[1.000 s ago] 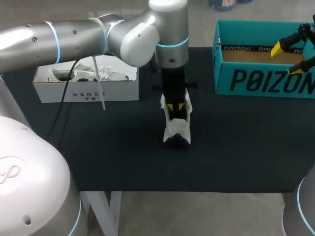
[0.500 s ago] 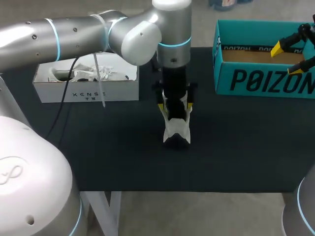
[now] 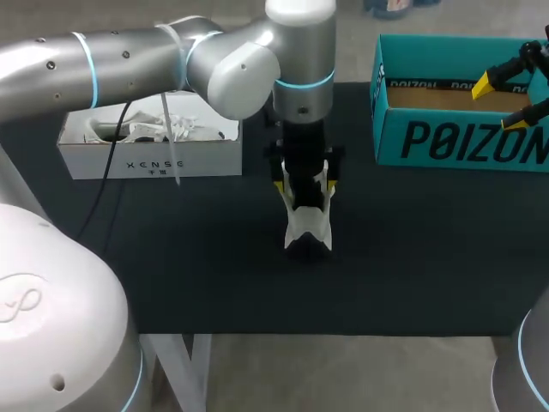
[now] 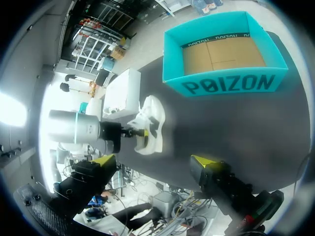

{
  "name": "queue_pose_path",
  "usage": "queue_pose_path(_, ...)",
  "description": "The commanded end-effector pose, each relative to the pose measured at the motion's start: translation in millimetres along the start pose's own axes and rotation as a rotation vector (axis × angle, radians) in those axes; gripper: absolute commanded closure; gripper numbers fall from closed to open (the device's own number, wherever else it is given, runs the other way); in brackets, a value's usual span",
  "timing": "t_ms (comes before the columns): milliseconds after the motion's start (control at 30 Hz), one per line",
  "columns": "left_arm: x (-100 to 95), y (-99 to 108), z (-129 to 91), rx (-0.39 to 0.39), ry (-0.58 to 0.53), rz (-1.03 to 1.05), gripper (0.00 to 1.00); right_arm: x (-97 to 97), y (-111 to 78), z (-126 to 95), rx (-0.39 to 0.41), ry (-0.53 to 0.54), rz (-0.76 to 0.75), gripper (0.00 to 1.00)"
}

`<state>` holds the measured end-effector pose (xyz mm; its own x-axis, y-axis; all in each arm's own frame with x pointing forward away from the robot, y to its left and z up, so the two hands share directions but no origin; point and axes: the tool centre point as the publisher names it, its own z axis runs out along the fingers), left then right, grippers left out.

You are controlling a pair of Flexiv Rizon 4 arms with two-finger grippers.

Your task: Take the shoe out of the shoebox, open the shoe tongue, remove and reinsert the insole, then place the shoe into the shoebox

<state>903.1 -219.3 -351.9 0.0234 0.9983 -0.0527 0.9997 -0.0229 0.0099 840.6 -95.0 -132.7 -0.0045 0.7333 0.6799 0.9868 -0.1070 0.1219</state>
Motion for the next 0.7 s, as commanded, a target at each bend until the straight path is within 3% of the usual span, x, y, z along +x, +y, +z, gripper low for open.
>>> queue_pose_path(33, -0.1, 7, 1, -0.001, 0.009, -0.015, 0.0, 0.1, -0.7, 0, -0.001, -0.002, 0.002, 0.0)
queue_pose_path(300, -3.1, 24, 0, 0.007, 0.006, -0.04, 0.0, 0.1, -0.7, 0, -0.001, -0.002, 0.002, 0.0)
queue_pose_path(700, -1.7, 33, -3, 0.012, 0.024, -0.045, 0.0, 0.1, -0.7, 0, -0.001, -0.002, 0.002, 0.0)
